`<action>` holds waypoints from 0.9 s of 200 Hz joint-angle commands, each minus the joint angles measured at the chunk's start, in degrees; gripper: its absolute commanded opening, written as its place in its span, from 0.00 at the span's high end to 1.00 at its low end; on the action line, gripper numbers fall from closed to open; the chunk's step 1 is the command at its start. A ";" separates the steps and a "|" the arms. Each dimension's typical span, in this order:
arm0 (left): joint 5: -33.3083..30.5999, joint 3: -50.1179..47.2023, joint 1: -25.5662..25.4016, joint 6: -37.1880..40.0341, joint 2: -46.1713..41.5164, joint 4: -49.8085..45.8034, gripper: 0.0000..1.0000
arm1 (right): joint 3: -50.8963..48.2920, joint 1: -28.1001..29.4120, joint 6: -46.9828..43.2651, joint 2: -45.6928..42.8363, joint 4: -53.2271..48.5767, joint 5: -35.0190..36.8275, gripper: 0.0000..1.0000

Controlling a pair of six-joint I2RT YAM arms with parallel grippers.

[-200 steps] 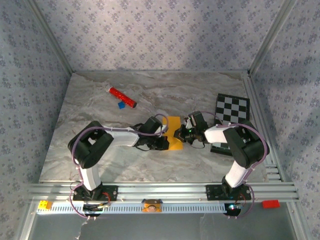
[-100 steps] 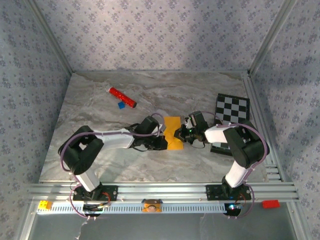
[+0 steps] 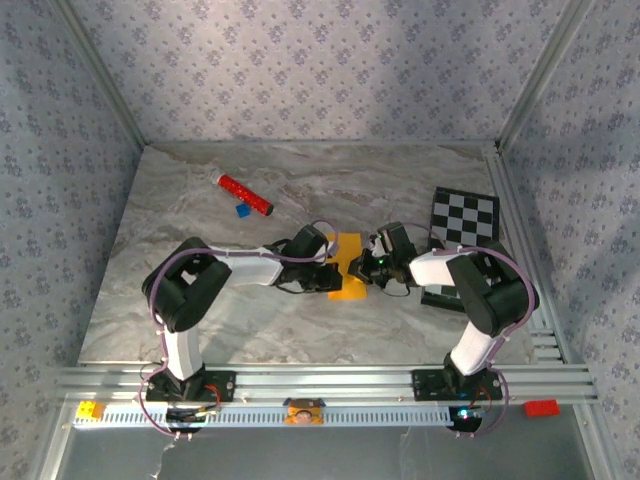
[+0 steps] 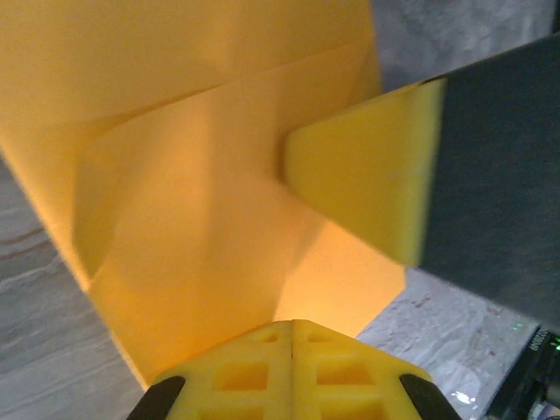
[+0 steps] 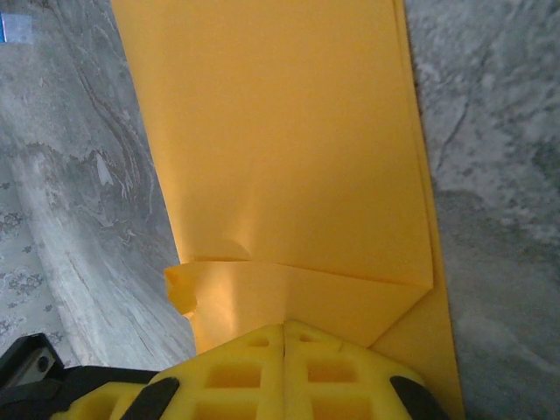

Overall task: Fold a paper plane with a square sheet of paper (pick it up from the middle)
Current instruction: Fold the triangle a second time at the center of the table.

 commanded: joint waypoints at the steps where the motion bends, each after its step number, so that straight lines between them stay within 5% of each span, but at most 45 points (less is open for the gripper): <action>1: -1.44 -3.99 0.12 -2.93 -0.32 1.90 0.97 | -2.05 -0.59 -1.37 1.80 -6.47 5.03 1.00; 113: -1.09 -11.11 -0.77 -7.82 -2.91 5.29 1.00 | 0.54 -1.22 -5.42 -4.94 -3.92 -1.12 0.98; 180: -2.22 -10.67 -1.76 -8.26 -2.64 4.81 1.00 | 2.02 3.96 -5.88 -2.26 -4.07 -2.47 0.98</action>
